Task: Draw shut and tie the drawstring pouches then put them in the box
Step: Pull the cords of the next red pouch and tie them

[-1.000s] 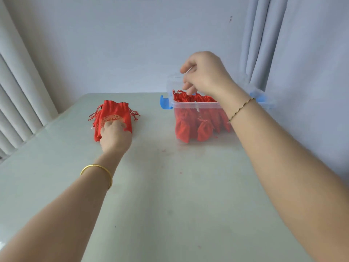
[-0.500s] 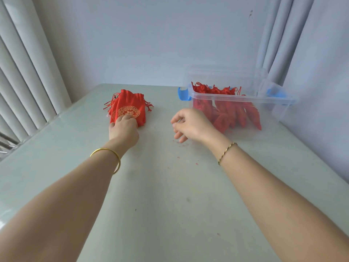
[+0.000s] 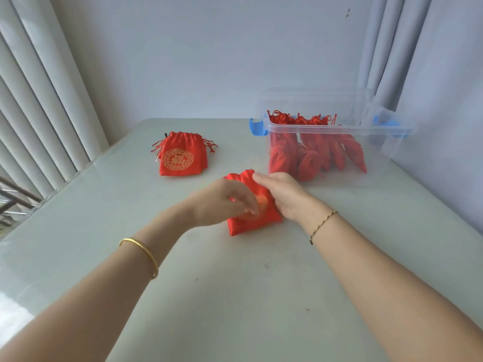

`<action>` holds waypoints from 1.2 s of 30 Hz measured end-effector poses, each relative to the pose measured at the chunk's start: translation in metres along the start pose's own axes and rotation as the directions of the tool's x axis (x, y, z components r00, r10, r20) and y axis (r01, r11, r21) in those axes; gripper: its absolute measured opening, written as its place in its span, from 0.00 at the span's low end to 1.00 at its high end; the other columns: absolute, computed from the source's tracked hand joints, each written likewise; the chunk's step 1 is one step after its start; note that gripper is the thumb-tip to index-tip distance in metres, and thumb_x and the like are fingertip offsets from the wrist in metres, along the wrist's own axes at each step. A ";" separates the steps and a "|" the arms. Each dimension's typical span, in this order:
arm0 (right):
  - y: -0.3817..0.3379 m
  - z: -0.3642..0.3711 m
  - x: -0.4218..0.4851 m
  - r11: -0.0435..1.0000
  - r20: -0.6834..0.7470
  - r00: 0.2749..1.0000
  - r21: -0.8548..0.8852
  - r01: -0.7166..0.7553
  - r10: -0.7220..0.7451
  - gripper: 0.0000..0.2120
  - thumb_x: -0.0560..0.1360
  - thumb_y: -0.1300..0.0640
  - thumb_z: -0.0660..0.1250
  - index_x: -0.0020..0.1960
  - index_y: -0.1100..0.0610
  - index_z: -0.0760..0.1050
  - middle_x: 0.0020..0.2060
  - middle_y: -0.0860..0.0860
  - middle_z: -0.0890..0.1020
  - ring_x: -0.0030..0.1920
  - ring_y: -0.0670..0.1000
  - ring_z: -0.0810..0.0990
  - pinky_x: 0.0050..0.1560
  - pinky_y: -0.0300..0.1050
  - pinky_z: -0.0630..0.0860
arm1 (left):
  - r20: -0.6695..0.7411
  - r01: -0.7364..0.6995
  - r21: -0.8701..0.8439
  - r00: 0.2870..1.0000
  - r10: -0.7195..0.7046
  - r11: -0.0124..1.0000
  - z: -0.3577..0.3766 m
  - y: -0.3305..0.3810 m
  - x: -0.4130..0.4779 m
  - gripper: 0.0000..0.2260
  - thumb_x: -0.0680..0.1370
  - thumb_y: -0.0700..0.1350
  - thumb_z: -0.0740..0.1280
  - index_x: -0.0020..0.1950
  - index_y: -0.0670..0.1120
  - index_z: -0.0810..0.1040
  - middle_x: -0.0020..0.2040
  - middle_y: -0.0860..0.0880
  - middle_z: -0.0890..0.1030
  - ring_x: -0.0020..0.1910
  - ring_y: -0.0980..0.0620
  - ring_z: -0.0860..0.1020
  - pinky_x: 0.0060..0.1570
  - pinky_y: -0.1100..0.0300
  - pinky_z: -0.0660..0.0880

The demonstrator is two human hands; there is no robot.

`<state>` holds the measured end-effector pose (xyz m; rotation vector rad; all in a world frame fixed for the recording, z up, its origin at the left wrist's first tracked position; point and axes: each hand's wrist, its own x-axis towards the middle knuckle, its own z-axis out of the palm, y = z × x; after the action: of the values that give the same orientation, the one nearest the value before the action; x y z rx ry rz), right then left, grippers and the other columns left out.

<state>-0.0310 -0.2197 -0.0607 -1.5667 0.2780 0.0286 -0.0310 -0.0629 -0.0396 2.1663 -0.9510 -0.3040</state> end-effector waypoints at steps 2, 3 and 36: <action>0.005 -0.010 -0.003 0.999 -0.020 1.000 0.033 -0.017 0.017 0.24 0.72 0.71 0.65 0.67 0.66 0.66 0.62 0.60 0.74 0.58 0.53 0.76 0.50 0.42 0.72 | 0.016 0.023 -0.103 1.000 -0.022 0.994 0.001 0.003 0.000 0.13 0.71 0.32 0.62 0.40 0.48 0.80 0.47 0.48 0.82 0.45 0.60 0.79 0.46 0.69 0.73; 0.007 -0.016 -0.004 0.999 -0.026 1.000 0.044 0.005 -0.003 0.30 0.70 0.75 0.65 0.70 0.65 0.63 0.66 0.59 0.72 0.62 0.54 0.74 0.53 0.42 0.72 | -0.132 0.028 -0.095 0.990 -0.040 0.995 0.000 0.002 0.003 0.12 0.71 0.32 0.63 0.41 0.48 0.80 0.46 0.49 0.81 0.43 0.62 0.78 0.44 0.68 0.72; -0.044 -0.087 -0.032 0.894 0.053 0.914 -0.191 0.405 -0.402 0.08 0.78 0.59 0.62 0.49 0.57 0.80 0.40 0.54 0.81 0.33 0.47 0.81 0.34 0.39 0.78 | -0.217 0.101 -0.126 0.968 -0.126 0.987 -0.036 0.022 0.018 0.07 0.75 0.40 0.69 0.51 0.48 0.80 0.46 0.49 0.83 0.43 0.56 0.78 0.46 0.62 0.74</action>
<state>-0.0673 -0.3014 -0.0090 -1.7970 -0.0687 -0.2673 -0.0132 -0.0665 0.0026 2.1012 -0.6685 -0.1597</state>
